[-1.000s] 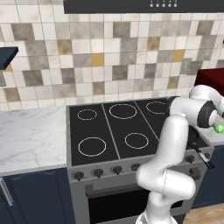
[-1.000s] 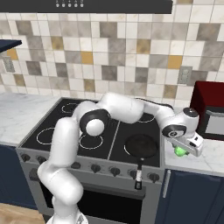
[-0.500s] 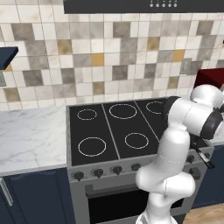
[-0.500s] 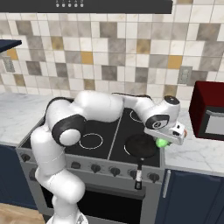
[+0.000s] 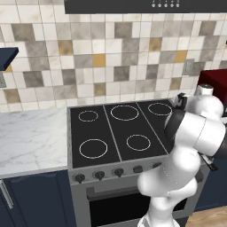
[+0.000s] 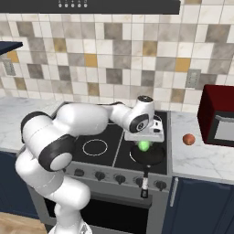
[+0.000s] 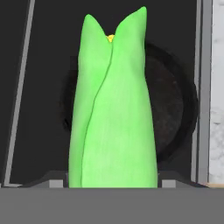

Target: Put the corn and onion in the pan. Then turn on the front right burner and set the heat to medium.

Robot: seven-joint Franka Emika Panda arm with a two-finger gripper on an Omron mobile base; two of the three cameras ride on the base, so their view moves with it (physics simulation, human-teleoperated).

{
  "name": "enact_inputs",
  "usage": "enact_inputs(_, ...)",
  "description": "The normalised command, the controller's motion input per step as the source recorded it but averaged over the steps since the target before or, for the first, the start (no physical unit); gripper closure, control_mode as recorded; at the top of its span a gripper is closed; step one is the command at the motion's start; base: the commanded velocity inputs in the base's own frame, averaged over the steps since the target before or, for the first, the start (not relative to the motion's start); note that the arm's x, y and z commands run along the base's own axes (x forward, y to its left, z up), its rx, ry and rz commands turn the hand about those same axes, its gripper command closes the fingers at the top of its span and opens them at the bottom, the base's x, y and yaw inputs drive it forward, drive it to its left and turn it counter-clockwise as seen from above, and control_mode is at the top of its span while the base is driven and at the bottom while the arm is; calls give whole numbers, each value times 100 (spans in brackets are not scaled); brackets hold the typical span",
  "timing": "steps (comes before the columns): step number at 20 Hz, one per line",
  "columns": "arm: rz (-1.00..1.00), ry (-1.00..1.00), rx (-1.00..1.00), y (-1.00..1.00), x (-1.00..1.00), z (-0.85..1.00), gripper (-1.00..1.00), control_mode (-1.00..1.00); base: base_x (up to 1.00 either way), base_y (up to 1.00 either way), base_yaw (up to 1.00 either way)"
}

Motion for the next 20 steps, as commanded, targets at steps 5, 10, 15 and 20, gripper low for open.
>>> enact_inputs(5, 16, 9, -1, 27, 47, -5, 100, -100, 0, 0, 0)
enact_inputs(10, 0, 13, 0, -1, 69, -25, 100, -100, 0, 0, 0)
enact_inputs(15, 0, 2, 4, -17, 10, -16, 100, -100, 0, 0, 0)
enact_inputs(20, 0, -1, 7, -17, -13, 0, 100, -100, 0, 0, 0)
